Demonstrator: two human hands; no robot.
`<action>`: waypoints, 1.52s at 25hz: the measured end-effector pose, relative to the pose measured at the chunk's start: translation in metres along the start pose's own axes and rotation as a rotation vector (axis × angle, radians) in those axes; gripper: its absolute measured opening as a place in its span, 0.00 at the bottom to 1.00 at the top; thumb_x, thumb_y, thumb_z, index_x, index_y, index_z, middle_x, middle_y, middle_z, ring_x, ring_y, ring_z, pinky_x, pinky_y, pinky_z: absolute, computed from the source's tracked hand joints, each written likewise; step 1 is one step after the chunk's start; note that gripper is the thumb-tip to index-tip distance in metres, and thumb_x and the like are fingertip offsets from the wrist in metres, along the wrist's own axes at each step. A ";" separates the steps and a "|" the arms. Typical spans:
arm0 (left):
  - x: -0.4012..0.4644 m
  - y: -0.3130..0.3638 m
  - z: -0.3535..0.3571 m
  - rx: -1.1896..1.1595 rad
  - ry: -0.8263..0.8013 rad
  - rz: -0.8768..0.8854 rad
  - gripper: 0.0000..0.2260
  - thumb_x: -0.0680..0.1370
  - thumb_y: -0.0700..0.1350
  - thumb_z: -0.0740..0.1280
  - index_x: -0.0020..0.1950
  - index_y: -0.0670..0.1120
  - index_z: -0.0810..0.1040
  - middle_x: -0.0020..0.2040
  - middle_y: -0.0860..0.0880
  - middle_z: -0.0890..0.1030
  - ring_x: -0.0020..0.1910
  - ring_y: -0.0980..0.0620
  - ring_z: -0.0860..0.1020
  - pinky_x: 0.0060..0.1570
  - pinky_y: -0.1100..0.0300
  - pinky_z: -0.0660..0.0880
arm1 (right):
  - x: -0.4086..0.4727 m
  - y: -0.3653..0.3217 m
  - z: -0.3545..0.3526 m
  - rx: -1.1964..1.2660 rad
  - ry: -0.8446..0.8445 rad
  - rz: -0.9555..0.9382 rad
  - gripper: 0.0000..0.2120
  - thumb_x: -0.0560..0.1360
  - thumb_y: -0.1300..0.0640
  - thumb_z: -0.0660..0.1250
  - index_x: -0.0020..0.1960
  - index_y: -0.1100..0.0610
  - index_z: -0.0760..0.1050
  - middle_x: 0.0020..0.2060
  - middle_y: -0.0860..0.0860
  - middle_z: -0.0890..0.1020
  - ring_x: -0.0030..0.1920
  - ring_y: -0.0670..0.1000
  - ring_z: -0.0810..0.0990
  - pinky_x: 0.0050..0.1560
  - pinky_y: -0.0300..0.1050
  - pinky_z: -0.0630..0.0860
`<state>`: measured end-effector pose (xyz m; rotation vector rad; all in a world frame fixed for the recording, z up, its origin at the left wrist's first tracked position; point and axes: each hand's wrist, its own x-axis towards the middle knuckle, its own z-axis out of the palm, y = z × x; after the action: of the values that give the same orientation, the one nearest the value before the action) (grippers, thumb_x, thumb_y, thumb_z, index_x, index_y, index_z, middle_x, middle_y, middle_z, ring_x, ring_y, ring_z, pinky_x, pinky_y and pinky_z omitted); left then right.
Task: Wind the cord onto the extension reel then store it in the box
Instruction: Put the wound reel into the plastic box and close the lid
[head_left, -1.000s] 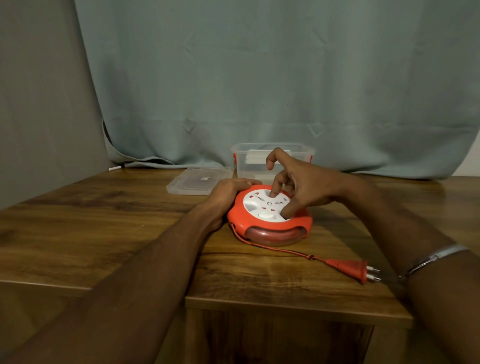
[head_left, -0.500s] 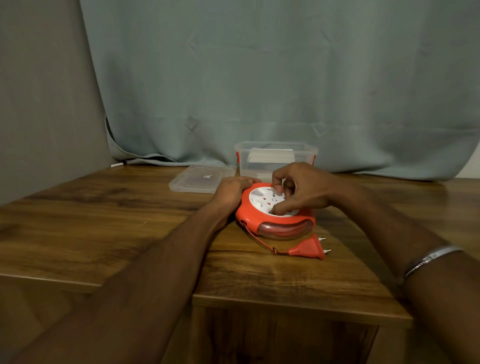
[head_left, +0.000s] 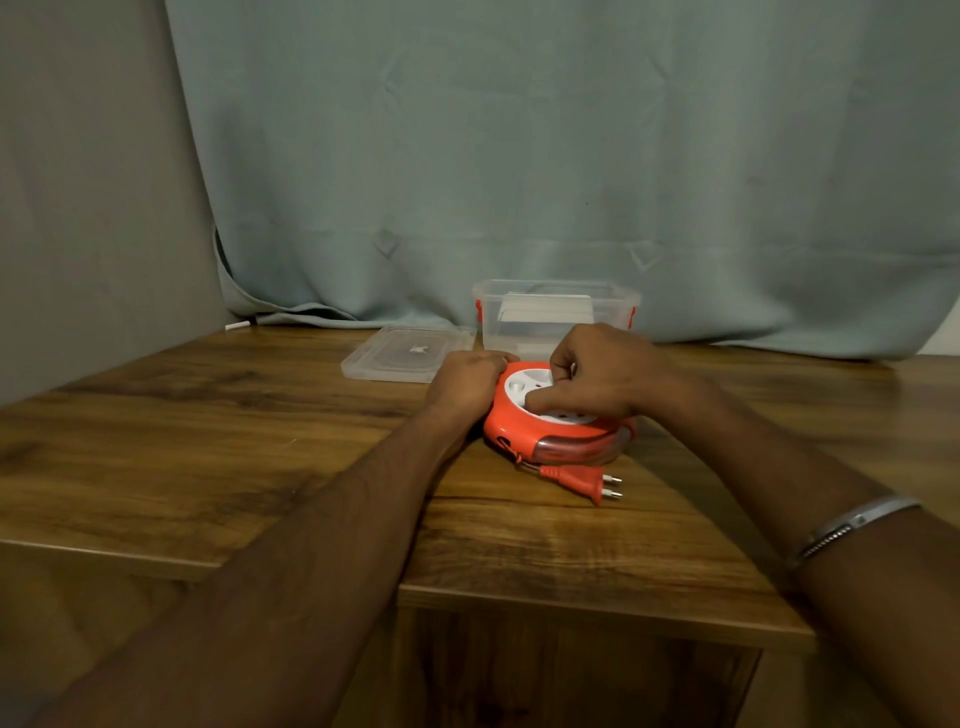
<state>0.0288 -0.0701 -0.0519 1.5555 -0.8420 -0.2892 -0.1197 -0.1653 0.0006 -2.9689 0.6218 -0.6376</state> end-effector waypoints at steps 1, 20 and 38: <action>-0.001 0.000 -0.001 -0.001 -0.002 0.001 0.15 0.77 0.43 0.62 0.40 0.54 0.87 0.49 0.46 0.88 0.50 0.44 0.85 0.58 0.43 0.80 | 0.000 -0.002 0.001 -0.011 0.013 0.021 0.28 0.62 0.31 0.69 0.32 0.59 0.80 0.27 0.53 0.81 0.33 0.53 0.80 0.33 0.48 0.71; -0.011 0.009 -0.005 -0.183 -0.107 -0.085 0.11 0.80 0.37 0.63 0.54 0.43 0.86 0.48 0.43 0.87 0.48 0.43 0.85 0.51 0.50 0.82 | 0.003 0.039 -0.021 0.384 -0.347 -0.183 0.37 0.68 0.68 0.78 0.72 0.48 0.69 0.54 0.45 0.86 0.38 0.51 0.76 0.36 0.35 0.74; -0.010 0.009 -0.008 -0.226 -0.202 -0.104 0.12 0.81 0.39 0.64 0.59 0.39 0.85 0.51 0.40 0.87 0.43 0.46 0.85 0.39 0.60 0.82 | -0.009 0.003 -0.014 0.223 -0.207 -0.137 0.15 0.63 0.49 0.82 0.39 0.54 0.78 0.25 0.33 0.79 0.28 0.33 0.75 0.33 0.41 0.70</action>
<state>0.0242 -0.0569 -0.0450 1.3750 -0.8537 -0.6051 -0.1343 -0.1638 0.0098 -2.8326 0.3121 -0.3708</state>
